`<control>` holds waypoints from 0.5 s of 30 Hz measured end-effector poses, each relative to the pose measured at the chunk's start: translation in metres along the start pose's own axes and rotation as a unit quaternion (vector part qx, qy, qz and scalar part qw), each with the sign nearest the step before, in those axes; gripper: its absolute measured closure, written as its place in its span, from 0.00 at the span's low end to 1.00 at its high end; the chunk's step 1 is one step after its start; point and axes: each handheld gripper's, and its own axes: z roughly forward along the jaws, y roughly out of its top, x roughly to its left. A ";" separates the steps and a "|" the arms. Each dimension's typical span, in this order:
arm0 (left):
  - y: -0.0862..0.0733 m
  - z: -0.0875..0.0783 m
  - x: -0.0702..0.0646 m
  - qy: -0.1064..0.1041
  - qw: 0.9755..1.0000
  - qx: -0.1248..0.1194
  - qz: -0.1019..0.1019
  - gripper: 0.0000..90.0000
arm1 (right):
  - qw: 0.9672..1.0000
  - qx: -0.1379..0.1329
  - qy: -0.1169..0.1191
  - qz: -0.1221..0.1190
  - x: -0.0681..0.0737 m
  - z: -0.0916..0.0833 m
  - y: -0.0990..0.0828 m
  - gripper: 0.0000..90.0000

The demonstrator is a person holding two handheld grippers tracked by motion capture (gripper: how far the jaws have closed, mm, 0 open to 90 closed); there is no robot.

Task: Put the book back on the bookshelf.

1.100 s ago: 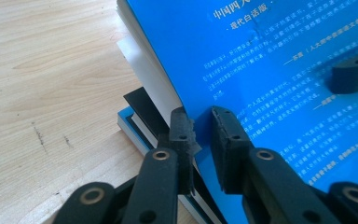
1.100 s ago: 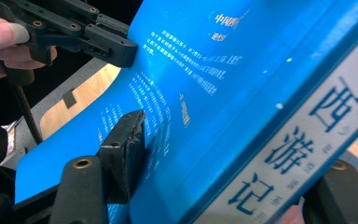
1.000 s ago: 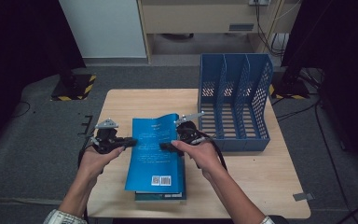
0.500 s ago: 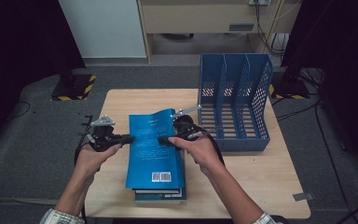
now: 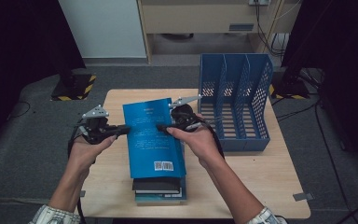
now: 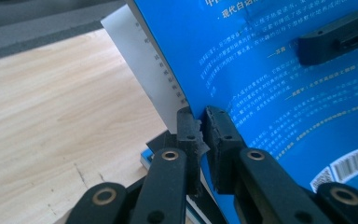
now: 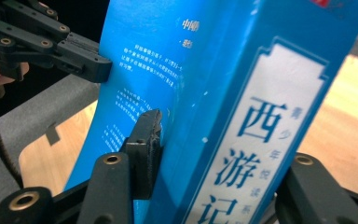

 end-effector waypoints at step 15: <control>0.009 -0.006 0.009 0.007 1.000 -0.005 0.009 0.94 | 0.999 -0.009 -0.012 -0.029 0.001 0.004 0.018 0.62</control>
